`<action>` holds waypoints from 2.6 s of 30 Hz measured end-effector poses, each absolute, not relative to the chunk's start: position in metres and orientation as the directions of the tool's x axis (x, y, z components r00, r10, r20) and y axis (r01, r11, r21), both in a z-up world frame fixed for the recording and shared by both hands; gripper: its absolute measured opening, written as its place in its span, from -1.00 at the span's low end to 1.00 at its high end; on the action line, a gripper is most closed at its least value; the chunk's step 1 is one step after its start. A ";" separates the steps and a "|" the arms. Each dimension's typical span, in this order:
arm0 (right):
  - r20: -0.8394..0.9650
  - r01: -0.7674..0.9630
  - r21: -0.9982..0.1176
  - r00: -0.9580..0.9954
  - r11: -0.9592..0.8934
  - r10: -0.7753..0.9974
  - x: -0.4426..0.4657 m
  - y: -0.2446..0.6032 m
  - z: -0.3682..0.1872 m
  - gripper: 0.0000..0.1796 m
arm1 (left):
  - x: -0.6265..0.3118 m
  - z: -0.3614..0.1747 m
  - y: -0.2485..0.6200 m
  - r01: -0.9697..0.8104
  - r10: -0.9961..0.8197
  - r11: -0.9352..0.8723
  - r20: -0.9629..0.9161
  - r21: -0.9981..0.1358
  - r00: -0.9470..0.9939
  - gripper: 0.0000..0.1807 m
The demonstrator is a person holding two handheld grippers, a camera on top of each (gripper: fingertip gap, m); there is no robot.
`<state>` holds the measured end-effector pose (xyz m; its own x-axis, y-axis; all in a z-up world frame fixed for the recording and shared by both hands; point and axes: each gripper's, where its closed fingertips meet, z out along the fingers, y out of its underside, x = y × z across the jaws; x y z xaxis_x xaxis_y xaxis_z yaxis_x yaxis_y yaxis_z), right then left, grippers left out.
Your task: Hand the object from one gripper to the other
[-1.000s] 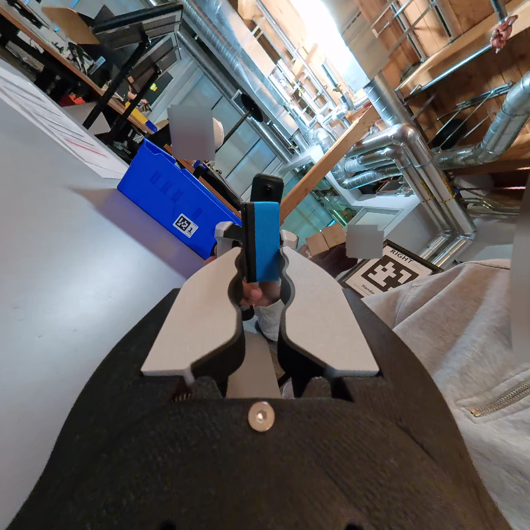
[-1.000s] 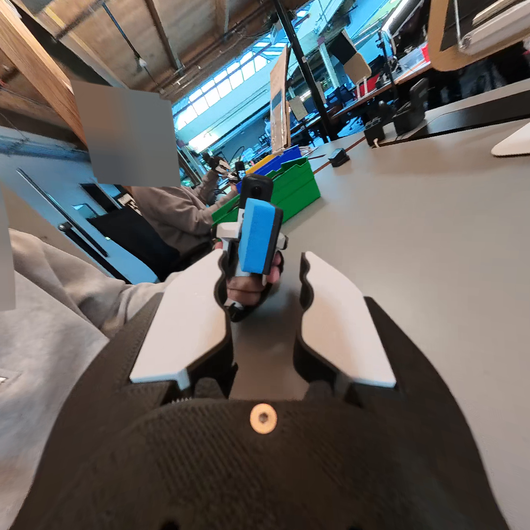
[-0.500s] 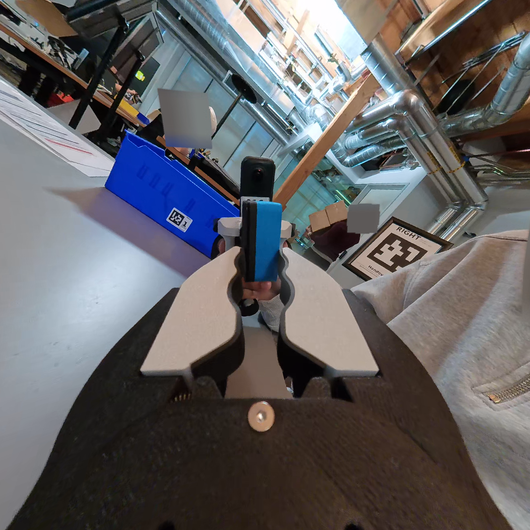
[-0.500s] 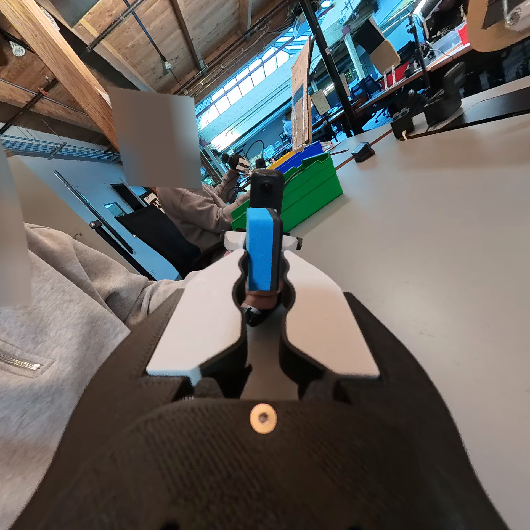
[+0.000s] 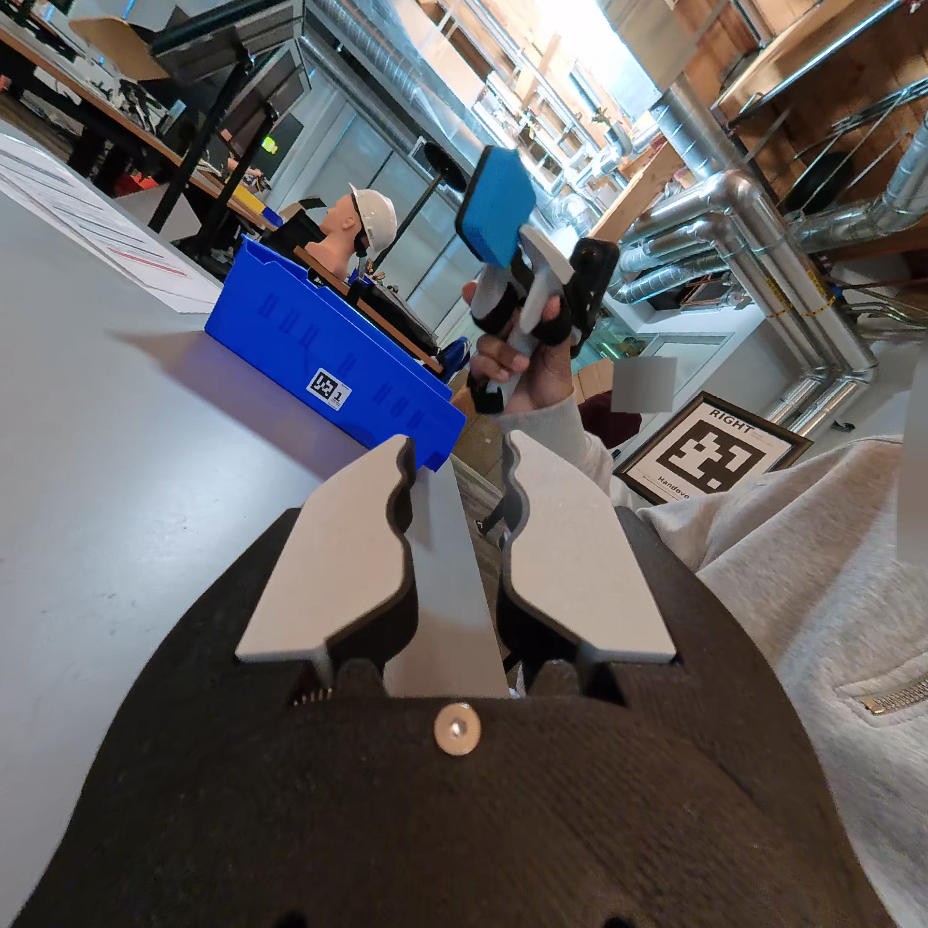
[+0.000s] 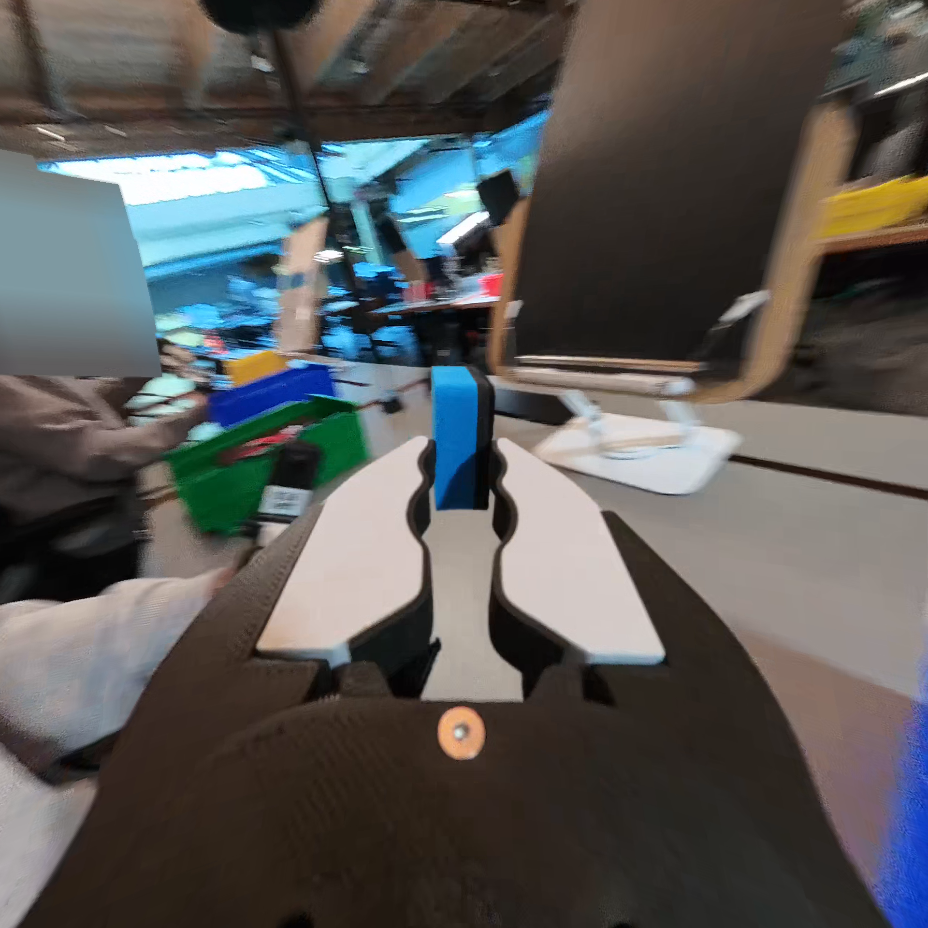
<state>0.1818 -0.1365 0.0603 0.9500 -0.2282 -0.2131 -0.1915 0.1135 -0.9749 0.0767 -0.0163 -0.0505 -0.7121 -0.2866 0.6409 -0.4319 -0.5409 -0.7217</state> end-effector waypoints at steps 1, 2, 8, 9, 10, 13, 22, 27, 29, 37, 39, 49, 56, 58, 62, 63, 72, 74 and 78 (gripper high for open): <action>-0.170 -0.150 -0.985 0.931 0.086 -0.324 0.198 -0.155 0.063 -0.77 | 0.077 -0.051 -0.017 -0.433 -0.289 -0.537 0.641 -0.724 -0.711 -0.63; -0.129 -0.121 -0.992 0.899 0.046 -0.418 0.214 -0.175 0.062 -0.77 | 0.076 -0.051 -0.017 -0.434 -0.290 -0.534 0.640 -0.725 -0.712 -0.64; 0.090 -0.176 -0.951 0.627 -0.254 -0.773 0.301 -0.293 0.004 -0.77 | 0.076 -0.052 -0.020 -0.440 -0.292 -0.522 0.638 -0.731 -0.713 -0.66; 0.123 -0.208 -0.931 0.595 -0.301 -0.794 0.311 -0.307 -0.009 -0.77 | 0.076 -0.052 -0.020 -0.439 -0.293 -0.522 0.637 -0.731 -0.713 -0.66; 0.159 -0.235 -0.909 0.568 -0.345 -0.807 0.321 -0.319 -0.020 -0.77 | 0.076 -0.051 -0.020 -0.436 -0.293 -0.524 0.636 -0.732 -0.714 -0.67; 0.273 -0.272 -0.842 0.530 -0.466 -0.803 0.344 -0.336 -0.046 -0.76 | 0.075 -0.050 -0.022 -0.437 -0.287 -0.526 0.636 -0.729 -0.716 -0.68; 0.535 -0.307 -0.604 0.527 -0.735 -0.660 0.370 -0.318 -0.101 -0.65 | 0.074 -0.056 -0.029 -0.441 -0.321 -0.487 0.624 -0.754 -0.712 -0.71; 0.532 -0.272 -0.630 0.532 -0.728 -0.659 0.364 -0.310 -0.088 -0.56 | 0.073 -0.055 -0.026 -0.436 -0.323 -0.495 0.625 -0.752 -0.710 -0.72; 0.507 -0.262 -0.676 0.513 -0.689 -0.693 0.363 -0.309 -0.074 -0.56 | 0.073 -0.055 -0.024 -0.436 -0.320 -0.501 0.628 -0.748 -0.709 -0.72; 0.448 -0.070 -0.825 0.525 -0.561 -0.724 0.326 -0.264 0.006 -0.61 | 0.074 -0.053 -0.021 -0.440 -0.299 -0.529 0.645 -0.726 -0.704 -0.72; 0.383 -0.007 -0.874 0.606 -0.485 -0.697 0.301 -0.230 0.027 -0.61 | 0.074 -0.052 -0.020 -0.438 -0.298 -0.533 0.646 -0.724 -0.703 -0.73; -0.156 -0.181 -0.975 0.969 -0.125 -0.190 0.131 -0.039 -0.016 -0.64 | 0.074 -0.050 -0.016 -0.410 -0.333 -0.528 0.625 -0.744 -0.706 -0.73; -0.196 -0.212 -0.934 0.977 -0.287 -0.082 0.107 -0.006 -0.103 -0.59 | 0.080 -0.043 0.011 -0.316 -0.449 -0.536 0.582 -0.783 -0.678 -0.74; -0.225 -0.237 -0.937 0.971 -0.255 -0.075 0.109 -0.008 -0.099 -0.59 | 0.081 -0.037 0.027 -0.282 -0.496 -0.532 0.564 -0.798 -0.661 -0.74; -0.304 -0.313 -0.932 0.950 -0.182 -0.075 0.117 -0.015 -0.091 -0.59 | 0.068 -0.010 0.066 -0.309 -0.551 -0.480 0.556 -0.821 -0.622 -0.93; -0.311 -0.320 -0.929 0.947 -0.186 -0.077 0.118 -0.016 -0.091 -0.57 | 0.066 -0.002 0.083 -0.310 -0.611 -0.450 0.541 -0.838 -0.578 -0.94; -0.111 -0.120 -0.934 0.993 -0.337 -0.046 0.097 -0.006 -0.108 -0.55 | -0.034 0.006 0.327 -0.320 -0.929 -0.293 0.191 -0.901 0.316 -0.68; -0.080 -0.089 -0.931 0.996 -0.355 -0.039 0.094 -0.005 -0.110 -0.55 | -0.075 -0.023 0.377 -0.428 -0.853 -0.306 0.044 -0.850 0.521 -0.56; -0.022 -0.030 -0.917 0.999 -0.398 -0.025 0.089 -0.002 -0.117 -0.56 | -0.100 -0.072 0.377 -0.478 -0.812 -0.551 0.306 -0.685 0.497 -0.30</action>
<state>0.0891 -0.0017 -0.1167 0.9995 -0.0249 -0.0219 -0.0300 -0.3978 -0.9170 -0.1004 0.3772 -0.0723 0.4969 -0.8119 0.3064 -0.4775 -0.5507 -0.6846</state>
